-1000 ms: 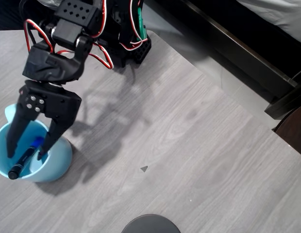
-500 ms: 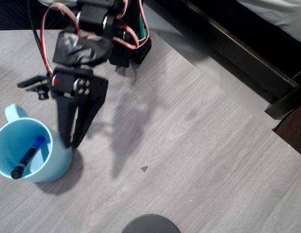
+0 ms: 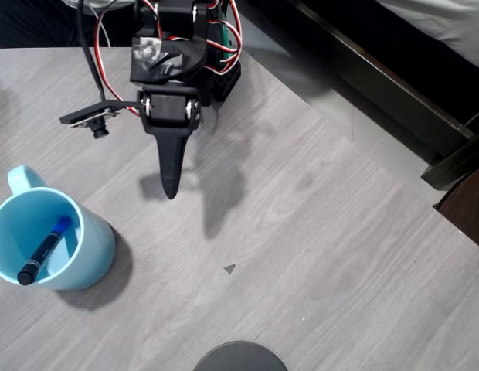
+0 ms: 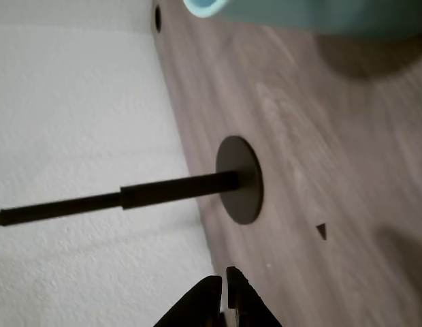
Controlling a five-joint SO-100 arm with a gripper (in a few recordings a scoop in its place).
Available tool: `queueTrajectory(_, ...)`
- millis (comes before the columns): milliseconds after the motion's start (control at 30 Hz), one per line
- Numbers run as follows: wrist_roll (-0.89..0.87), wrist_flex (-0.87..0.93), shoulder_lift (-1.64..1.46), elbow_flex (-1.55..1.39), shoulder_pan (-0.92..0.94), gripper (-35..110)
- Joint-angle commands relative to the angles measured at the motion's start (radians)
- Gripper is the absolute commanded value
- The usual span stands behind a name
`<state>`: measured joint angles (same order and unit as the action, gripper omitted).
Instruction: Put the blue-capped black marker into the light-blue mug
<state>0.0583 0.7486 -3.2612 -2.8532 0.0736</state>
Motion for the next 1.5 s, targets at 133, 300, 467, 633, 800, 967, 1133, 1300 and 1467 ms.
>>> queueTrajectory(133, 0.020, 0.049, -0.074, -0.063, -0.006, 0)
queueTrajectory(300, 0.020, 0.077, -0.074, -0.118, -0.023, 0)
queueTrajectory(467, 0.023, 0.097, -0.074, -0.196, -0.025, 0)
queueTrajectory(633, 0.015, 0.137, -0.075, -0.244, -0.028, 0)
queueTrajectory(800, 0.023, 0.192, -0.075, -0.245, -0.028, 0)
queueTrajectory(967, 0.023, 0.256, -0.075, -0.245, -0.025, 0)
queueTrajectory(1133, 0.023, 0.344, -0.075, -0.245, -0.025, 0)
queueTrajectory(1300, 0.023, 0.396, -0.075, -0.245, -0.025, 0)
queueTrajectory(1467, 0.026, 0.443, -0.075, -0.245, -0.025, 0)
